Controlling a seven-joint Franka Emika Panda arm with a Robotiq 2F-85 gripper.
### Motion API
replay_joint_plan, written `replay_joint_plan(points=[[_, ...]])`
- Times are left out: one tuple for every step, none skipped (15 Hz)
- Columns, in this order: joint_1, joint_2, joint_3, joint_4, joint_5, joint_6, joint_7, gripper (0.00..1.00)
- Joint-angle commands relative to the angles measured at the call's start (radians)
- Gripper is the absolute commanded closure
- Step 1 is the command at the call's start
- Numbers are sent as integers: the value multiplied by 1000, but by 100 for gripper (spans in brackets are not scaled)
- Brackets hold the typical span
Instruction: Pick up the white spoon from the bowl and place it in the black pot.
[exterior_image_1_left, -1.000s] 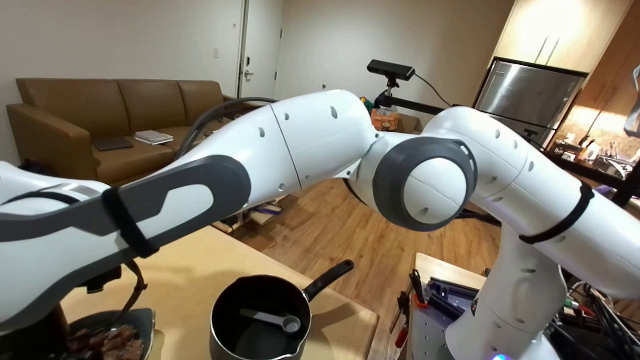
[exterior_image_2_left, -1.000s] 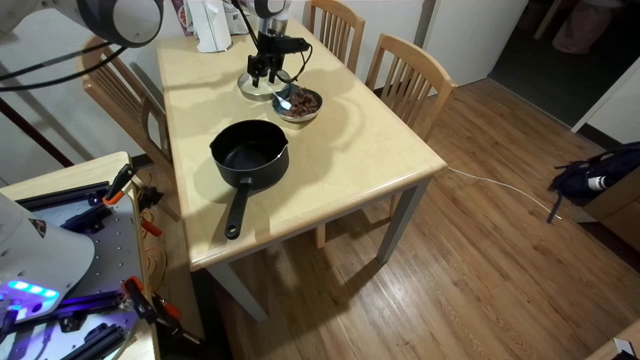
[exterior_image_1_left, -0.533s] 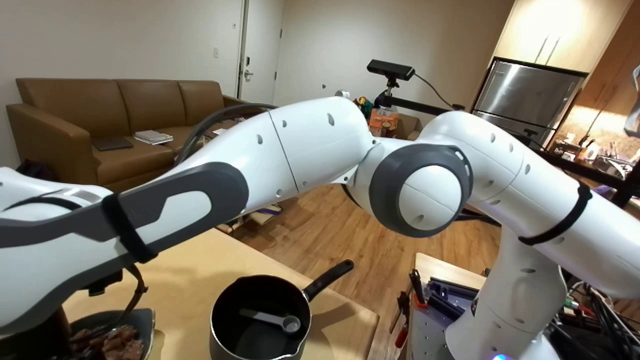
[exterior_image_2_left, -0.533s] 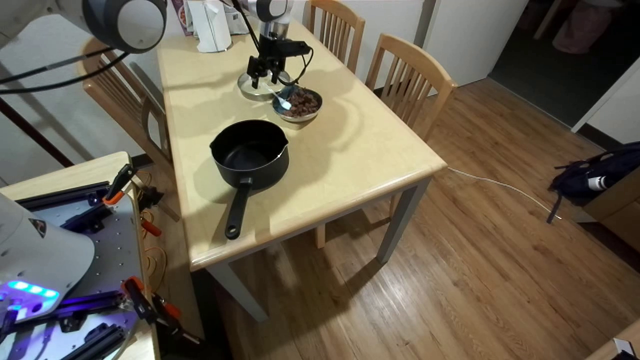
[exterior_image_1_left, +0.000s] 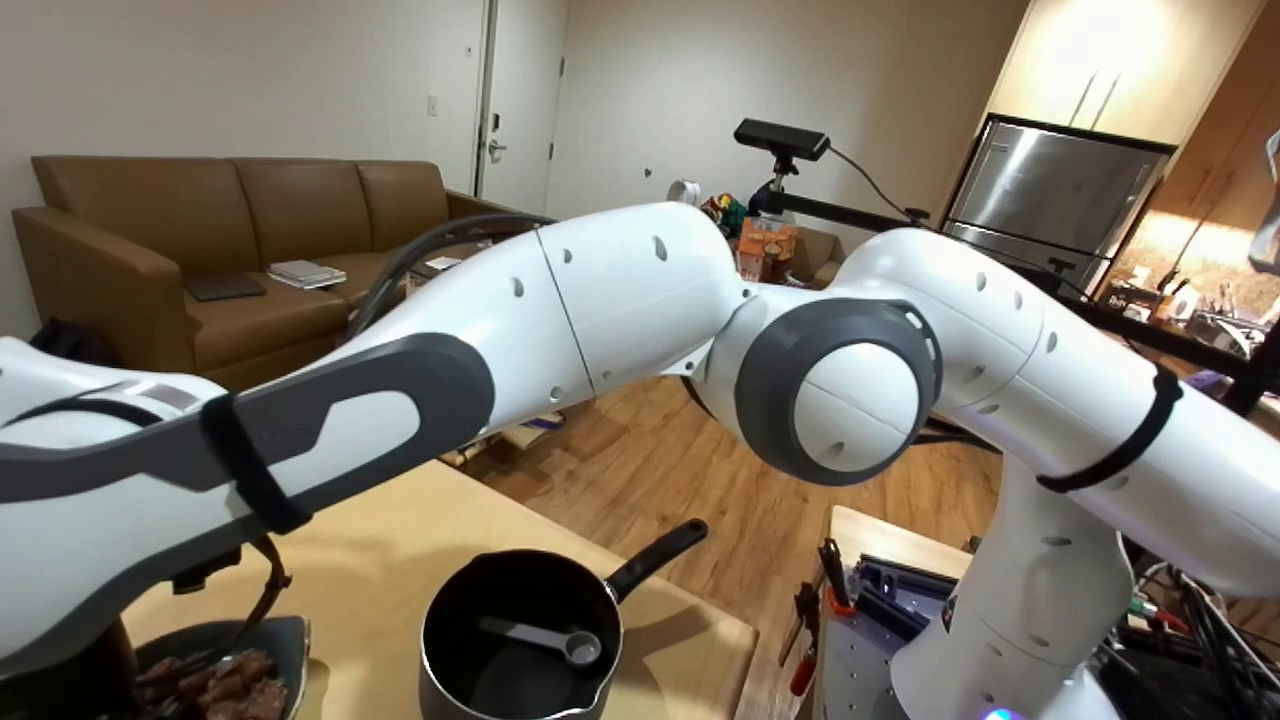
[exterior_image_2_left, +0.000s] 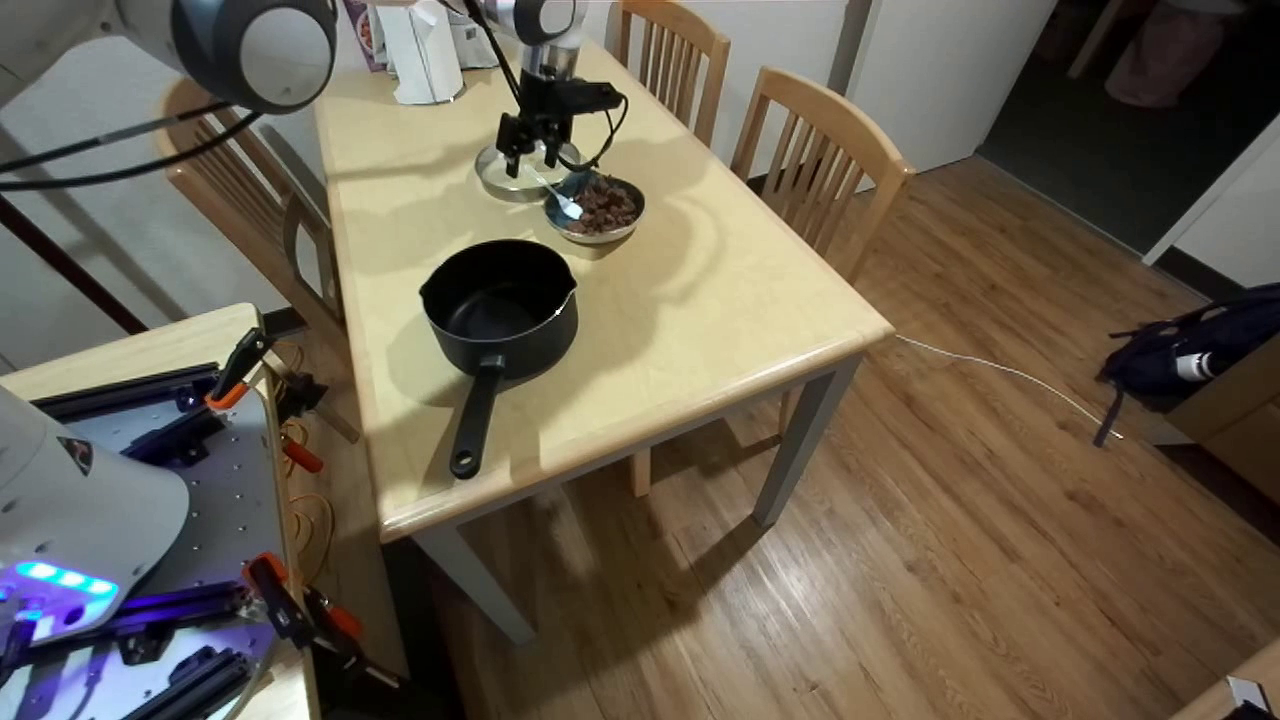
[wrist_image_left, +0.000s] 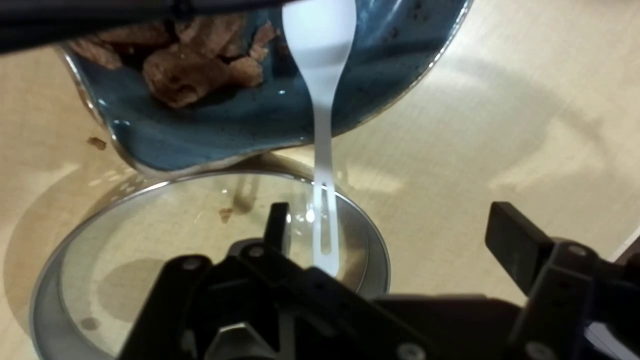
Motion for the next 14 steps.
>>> replay_joint_plan(points=[[0, 0, 0, 0, 0, 0, 0, 0], [0, 0, 0, 0, 0, 0, 0, 0], [1, 1, -4, 0, -8, 3, -11, 0], [1, 11, -4, 9, -10, 12, -24, 0], [-5, 29, 3, 24, -7, 17, -50, 0], [-7, 40, 6, 33, -4, 14, -72, 0], [-8, 51, 8, 41, -3, 12, -93, 0], [-9, 59, 8, 46, -2, 13, -107, 0], [-11, 66, 9, 50, 0, 17, -122, 0], [-11, 73, 9, 54, 1, 17, -134, 0], [-12, 77, 9, 57, 1, 17, -145, 0], [-12, 78, 8, 59, 3, 18, -150, 25], [-13, 78, 8, 64, 3, 12, -157, 26], [-13, 78, 9, 72, 3, 6, -165, 33]])
